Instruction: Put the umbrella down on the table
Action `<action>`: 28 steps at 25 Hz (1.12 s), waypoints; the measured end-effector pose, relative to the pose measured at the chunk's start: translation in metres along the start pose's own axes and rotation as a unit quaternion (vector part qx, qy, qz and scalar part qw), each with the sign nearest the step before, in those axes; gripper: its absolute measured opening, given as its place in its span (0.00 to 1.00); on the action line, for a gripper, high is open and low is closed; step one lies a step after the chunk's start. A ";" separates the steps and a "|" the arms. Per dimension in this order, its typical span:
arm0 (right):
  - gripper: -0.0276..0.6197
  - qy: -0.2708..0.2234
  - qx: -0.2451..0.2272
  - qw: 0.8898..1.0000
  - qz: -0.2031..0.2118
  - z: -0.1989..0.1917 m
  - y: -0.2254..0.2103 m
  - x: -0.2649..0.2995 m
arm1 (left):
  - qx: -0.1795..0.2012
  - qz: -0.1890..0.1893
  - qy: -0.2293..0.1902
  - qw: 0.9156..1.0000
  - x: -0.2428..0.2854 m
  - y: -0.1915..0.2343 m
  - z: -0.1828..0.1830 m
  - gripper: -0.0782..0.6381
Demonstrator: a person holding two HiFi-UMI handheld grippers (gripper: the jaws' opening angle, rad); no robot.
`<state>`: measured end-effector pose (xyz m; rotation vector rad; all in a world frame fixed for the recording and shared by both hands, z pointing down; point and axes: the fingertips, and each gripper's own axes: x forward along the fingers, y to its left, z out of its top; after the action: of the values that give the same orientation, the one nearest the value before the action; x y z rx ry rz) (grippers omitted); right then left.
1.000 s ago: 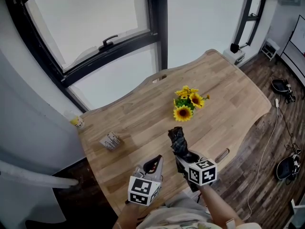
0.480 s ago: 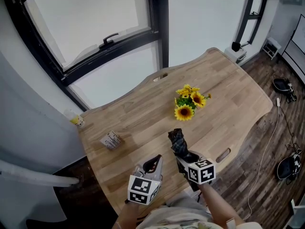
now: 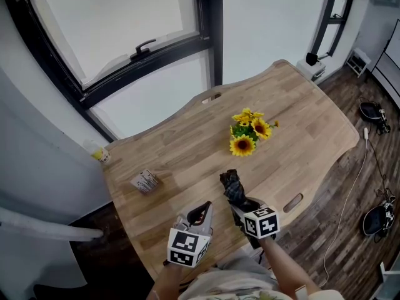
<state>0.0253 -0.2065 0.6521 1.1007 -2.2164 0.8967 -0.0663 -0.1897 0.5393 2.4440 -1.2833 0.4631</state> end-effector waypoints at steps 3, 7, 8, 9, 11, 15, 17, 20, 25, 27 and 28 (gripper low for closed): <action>0.35 0.009 -0.001 1.000 -0.001 -0.005 -0.003 0.004 | 0.000 0.002 0.001 1.000 0.000 0.000 -0.002 0.10; 0.35 0.020 -0.004 1.000 -0.001 -0.012 -0.005 0.007 | -0.002 0.005 0.005 1.000 0.000 0.000 -0.004 0.10; 0.35 0.022 -0.005 1.000 -0.001 -0.013 -0.005 0.008 | -0.003 0.005 0.005 1.000 0.000 0.000 -0.004 0.10; 0.35 0.024 -0.006 1.000 -0.001 -0.014 -0.006 0.009 | -0.003 0.006 0.005 1.000 0.000 0.000 -0.004 0.10; 0.35 0.027 -0.007 1.000 0.000 -0.016 -0.006 0.011 | -0.003 0.007 0.006 1.000 0.000 -0.001 -0.005 0.10; 0.35 0.035 -0.008 0.999 0.000 -0.022 -0.007 0.014 | 0.000 0.008 0.011 1.000 0.000 -0.002 -0.005 0.10; 0.35 0.039 -0.009 0.999 0.000 -0.026 -0.008 0.015 | 0.002 0.008 0.013 1.000 0.000 -0.004 -0.005 0.10; 0.35 0.045 -0.008 0.999 -0.001 -0.032 -0.009 0.017 | 0.001 0.010 0.014 1.000 0.000 -0.005 -0.006 0.10; 0.35 0.052 -0.012 0.999 0.000 -0.040 -0.011 0.020 | 0.001 0.010 0.015 1.000 0.001 -0.009 -0.009 0.10; 0.35 0.056 -0.013 0.998 -0.001 -0.042 -0.012 0.021 | 0.001 0.010 0.015 1.000 0.001 -0.010 -0.010 0.10; 0.35 0.057 -0.014 0.998 -0.002 -0.044 -0.012 0.022 | 0.001 0.010 0.016 1.000 0.000 -0.010 -0.011 0.10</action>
<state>0.0297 -0.1905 0.6998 1.0145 -2.1267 0.9022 -0.0590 -0.1795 0.5474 2.4170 -1.2961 0.5066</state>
